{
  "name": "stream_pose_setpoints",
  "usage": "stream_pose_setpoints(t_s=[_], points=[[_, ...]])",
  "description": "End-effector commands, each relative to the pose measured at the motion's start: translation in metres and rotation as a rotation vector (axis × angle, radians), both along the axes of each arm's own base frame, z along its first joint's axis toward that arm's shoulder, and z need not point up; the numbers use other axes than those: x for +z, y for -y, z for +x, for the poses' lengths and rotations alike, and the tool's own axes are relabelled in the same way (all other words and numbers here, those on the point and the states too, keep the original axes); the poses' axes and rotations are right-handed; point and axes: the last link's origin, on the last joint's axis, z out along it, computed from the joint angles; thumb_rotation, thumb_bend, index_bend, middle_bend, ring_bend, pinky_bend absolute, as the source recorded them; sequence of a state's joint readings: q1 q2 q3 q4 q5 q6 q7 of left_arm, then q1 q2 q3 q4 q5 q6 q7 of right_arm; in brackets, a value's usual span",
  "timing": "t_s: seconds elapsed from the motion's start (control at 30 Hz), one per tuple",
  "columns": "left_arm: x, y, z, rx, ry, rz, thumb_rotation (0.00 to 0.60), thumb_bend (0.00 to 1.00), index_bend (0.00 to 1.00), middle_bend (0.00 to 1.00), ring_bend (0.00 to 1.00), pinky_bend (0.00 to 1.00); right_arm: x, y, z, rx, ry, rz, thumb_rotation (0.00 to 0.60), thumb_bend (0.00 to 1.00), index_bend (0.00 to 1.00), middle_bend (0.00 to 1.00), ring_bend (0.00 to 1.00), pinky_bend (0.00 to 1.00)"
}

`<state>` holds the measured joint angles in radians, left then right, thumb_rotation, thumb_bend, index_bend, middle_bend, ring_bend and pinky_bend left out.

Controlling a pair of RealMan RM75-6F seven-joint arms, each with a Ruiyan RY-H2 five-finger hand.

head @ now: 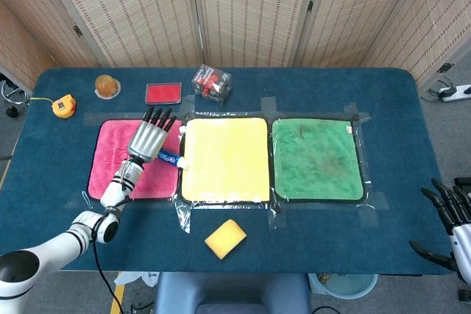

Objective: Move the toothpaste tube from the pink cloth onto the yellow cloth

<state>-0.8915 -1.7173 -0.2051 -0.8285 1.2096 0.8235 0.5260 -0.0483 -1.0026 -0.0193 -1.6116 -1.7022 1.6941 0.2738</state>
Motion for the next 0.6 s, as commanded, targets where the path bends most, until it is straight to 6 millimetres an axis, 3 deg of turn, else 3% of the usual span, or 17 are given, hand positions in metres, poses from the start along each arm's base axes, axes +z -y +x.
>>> stream_pose_setpoints(t_s=[0.03, 0.27, 0.6], points=[[0.0, -0.001, -0.022, 0.071, -0.028, -0.002, 0.6, 0.37, 0.0, 0.03, 0.0, 0.0, 0.0, 0.0, 0.0, -0.001, -0.001, 0.001, 0.6, 0.15, 0.1, 0.06, 0.08, 0.0], [-0.001, -0.005, -0.043, 0.147, -0.038, 0.007, 0.6, 0.37, 0.0, 0.02, 0.0, 0.0, 0.001, -0.001, 0.0, -0.004, -0.003, -0.004, 0.6, 0.15, 0.1, 0.06, 0.08, 0.0], [-0.018, -0.013, -0.036, 0.165, -0.056, -0.002, 0.6, 0.37, 0.0, 0.03, 0.0, 0.0, 0.001, -0.003, 0.002, -0.001, -0.007, -0.004, 0.6, 0.15, 0.1, 0.06, 0.08, 0.0]])
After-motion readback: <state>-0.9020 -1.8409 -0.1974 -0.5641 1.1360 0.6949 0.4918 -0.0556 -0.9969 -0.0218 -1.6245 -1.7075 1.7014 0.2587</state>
